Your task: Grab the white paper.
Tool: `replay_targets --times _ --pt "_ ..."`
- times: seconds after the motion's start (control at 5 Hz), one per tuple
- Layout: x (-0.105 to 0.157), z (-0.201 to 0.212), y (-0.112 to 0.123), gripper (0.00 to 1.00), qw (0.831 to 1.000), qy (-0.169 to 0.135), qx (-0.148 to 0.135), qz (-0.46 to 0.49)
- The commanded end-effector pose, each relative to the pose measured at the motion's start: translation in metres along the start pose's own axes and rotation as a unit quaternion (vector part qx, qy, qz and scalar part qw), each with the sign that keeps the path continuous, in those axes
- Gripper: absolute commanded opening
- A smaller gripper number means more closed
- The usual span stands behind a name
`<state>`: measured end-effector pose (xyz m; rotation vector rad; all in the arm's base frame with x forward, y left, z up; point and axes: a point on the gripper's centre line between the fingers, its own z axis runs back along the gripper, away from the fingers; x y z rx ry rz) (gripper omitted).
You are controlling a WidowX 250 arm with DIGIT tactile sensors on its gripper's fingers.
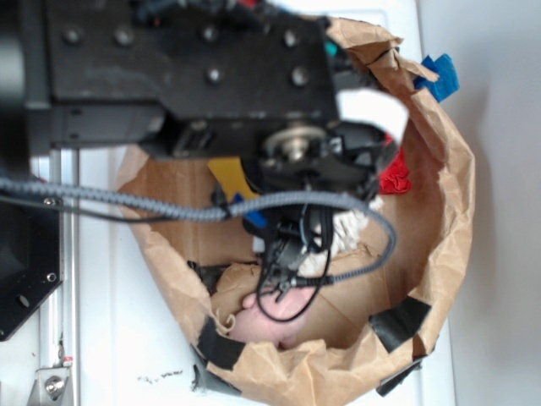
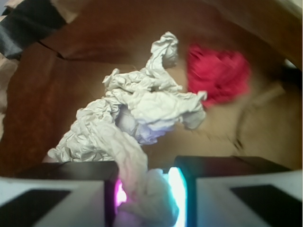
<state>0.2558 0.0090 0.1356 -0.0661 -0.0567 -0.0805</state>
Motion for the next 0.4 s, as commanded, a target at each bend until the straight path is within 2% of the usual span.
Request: replay_targets --times 0.0,0.2 --pt "-0.0045 0.0396 0.0054 0.0 0.998 -0.04 0.033 0.042" --pt "-0.0091 0.0396 0.0063 0.0 0.998 -0.038 0.033 0.043"
